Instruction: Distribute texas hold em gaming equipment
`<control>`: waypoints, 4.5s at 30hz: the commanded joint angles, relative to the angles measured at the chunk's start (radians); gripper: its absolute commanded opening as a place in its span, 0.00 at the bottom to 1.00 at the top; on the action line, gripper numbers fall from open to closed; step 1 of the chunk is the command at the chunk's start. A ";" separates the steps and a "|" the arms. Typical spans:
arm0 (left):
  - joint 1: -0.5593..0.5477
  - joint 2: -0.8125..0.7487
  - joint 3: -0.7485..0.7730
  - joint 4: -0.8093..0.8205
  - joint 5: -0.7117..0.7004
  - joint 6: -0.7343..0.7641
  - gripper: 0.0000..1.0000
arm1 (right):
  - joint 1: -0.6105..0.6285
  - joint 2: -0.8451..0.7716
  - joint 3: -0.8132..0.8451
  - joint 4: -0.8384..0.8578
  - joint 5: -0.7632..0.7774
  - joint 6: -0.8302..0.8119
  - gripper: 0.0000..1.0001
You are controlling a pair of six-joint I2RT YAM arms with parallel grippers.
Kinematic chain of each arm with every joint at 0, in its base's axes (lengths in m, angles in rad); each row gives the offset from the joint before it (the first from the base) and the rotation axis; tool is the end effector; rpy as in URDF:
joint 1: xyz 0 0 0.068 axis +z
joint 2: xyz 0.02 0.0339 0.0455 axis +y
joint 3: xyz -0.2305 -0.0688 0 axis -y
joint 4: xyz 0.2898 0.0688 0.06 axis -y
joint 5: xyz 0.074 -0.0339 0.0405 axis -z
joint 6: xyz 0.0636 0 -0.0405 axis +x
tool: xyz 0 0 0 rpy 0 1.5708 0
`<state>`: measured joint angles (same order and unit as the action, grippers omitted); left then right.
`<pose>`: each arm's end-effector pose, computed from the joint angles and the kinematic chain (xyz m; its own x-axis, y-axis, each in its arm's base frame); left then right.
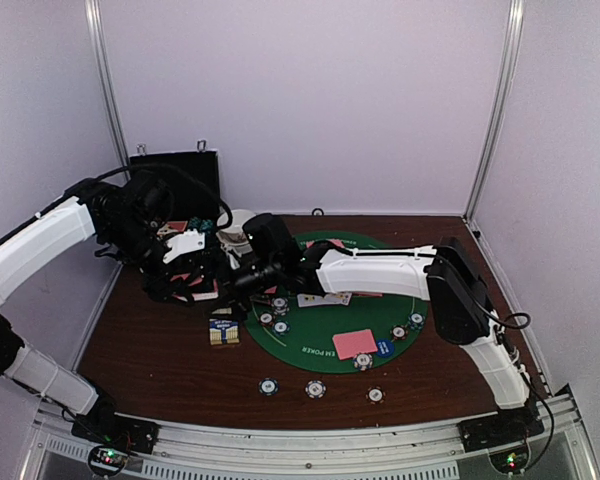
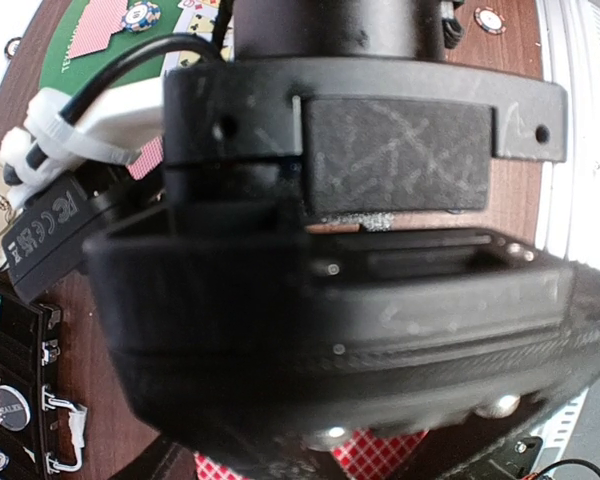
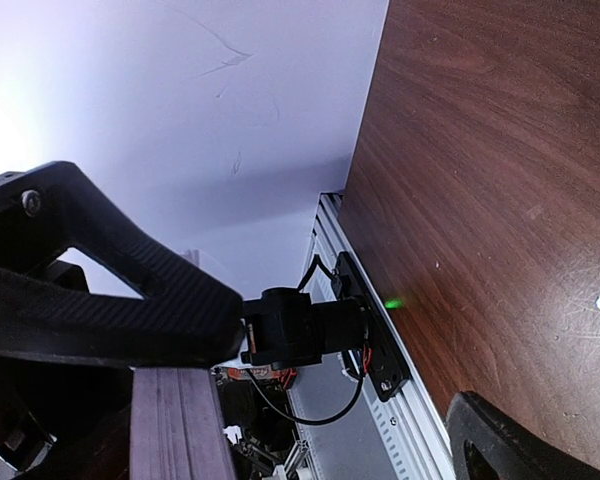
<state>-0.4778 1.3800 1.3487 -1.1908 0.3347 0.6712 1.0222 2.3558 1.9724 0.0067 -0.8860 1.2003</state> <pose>0.2689 -0.1628 0.2647 -0.3214 0.8279 -0.4596 0.9372 0.3476 -0.0293 0.2606 0.5209 0.1818 -0.9226 -0.3790 -0.0711 -0.1526 0.1895 0.9700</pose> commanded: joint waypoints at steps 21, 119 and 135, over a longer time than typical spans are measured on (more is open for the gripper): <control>0.004 -0.025 0.024 0.005 0.035 0.002 0.00 | -0.073 -0.127 -0.141 -0.163 0.060 -0.132 0.83; 0.004 -0.022 -0.028 0.037 -0.038 0.012 0.00 | -0.070 -0.253 -0.248 0.117 -0.028 0.090 0.25; 0.004 -0.030 -0.033 0.036 -0.037 0.014 0.00 | -0.062 -0.199 -0.217 0.196 -0.038 0.161 0.09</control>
<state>-0.4786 1.3720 1.3197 -1.1919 0.2916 0.6731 0.9546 2.1490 1.7287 0.1371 -0.9123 1.3365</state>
